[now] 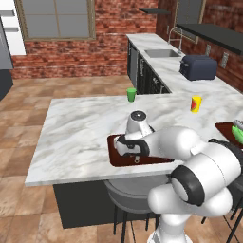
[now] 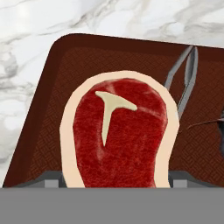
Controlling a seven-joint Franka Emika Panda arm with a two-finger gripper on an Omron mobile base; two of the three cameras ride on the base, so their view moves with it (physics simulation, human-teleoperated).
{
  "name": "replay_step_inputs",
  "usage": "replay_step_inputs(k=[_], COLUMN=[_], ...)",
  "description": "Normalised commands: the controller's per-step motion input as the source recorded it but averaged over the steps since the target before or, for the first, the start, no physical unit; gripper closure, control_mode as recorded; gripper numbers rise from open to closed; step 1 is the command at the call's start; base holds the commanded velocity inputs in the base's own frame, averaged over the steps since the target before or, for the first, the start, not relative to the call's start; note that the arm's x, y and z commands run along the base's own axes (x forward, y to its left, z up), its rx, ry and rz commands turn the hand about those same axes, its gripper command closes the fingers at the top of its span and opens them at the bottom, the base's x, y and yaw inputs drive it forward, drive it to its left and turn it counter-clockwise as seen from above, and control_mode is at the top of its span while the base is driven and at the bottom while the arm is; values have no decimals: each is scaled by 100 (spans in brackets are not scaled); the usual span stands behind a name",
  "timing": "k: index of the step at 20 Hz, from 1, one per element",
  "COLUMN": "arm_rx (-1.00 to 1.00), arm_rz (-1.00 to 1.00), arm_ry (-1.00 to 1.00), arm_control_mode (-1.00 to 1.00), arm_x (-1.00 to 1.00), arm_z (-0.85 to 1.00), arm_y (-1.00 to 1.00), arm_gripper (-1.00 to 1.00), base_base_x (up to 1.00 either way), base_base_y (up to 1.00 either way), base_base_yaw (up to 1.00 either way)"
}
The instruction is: Gather the sweet potato and corn from the fridge and place them on a tray on the dining counter. Then gather the fish and steak from the fridge and place them on the other tray.
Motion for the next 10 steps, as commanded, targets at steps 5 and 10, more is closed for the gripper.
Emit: replay_step_inputs(k=[5,10], arm_rx=[1,2], arm_rz=[-1,0], arm_ry=[3,3], arm_control_mode=[-100,-100], arm_x=[12,19], arm_z=[-34,-32], arm_y=[0,4], arm_gripper=[100,-100], base_base_x=[0,0], base_base_y=[0,0], base_base_yaw=[0,0])
